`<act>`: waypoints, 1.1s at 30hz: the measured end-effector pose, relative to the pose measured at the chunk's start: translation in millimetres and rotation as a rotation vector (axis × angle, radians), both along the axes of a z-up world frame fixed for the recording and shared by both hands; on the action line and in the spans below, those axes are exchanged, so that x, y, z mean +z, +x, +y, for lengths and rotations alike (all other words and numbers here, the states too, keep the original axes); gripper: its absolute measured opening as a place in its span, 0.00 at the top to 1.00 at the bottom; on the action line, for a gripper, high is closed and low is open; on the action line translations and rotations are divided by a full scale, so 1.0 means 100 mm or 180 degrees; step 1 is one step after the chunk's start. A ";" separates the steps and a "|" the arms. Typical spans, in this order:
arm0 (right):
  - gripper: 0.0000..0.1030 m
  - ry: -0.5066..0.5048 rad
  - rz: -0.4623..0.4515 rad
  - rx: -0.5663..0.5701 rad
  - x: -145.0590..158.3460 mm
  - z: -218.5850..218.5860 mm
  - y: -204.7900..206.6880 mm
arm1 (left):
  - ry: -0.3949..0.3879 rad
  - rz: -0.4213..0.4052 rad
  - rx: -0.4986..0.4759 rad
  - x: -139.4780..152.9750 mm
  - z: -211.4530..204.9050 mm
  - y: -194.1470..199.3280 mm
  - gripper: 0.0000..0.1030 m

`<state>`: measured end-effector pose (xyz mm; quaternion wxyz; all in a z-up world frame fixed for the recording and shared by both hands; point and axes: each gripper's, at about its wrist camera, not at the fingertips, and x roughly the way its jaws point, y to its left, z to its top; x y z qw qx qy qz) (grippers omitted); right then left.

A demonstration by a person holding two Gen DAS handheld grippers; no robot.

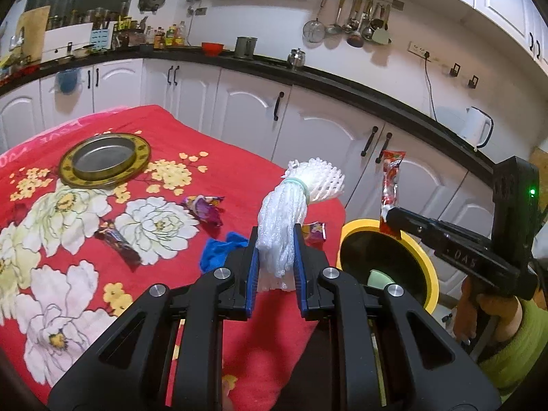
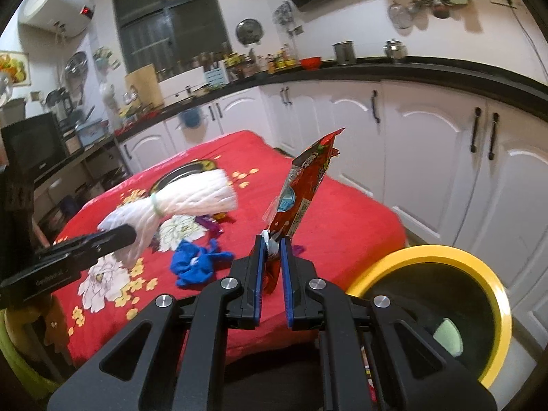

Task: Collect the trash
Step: 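Carry the red wrapper and white mesh sleeve over the bin with both tools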

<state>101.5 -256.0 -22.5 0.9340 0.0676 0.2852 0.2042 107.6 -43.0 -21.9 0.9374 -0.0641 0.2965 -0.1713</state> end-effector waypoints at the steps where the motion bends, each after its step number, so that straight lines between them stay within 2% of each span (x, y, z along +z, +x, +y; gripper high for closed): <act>1: 0.91 0.0011 0.0000 -0.0026 0.00 -0.04 0.00 | -0.0002 0.0000 -0.0007 0.00 -0.02 0.00 0.88; 18: 0.91 0.0082 0.0014 -0.0455 -0.06 -0.68 -0.01 | 0.0090 0.0029 -0.0247 -0.02 -0.52 0.15 0.88; 33: 0.91 0.0087 0.0071 -0.0762 -0.13 -1.24 -0.07 | 0.0216 0.0146 -0.0582 -0.20 -1.09 0.27 0.88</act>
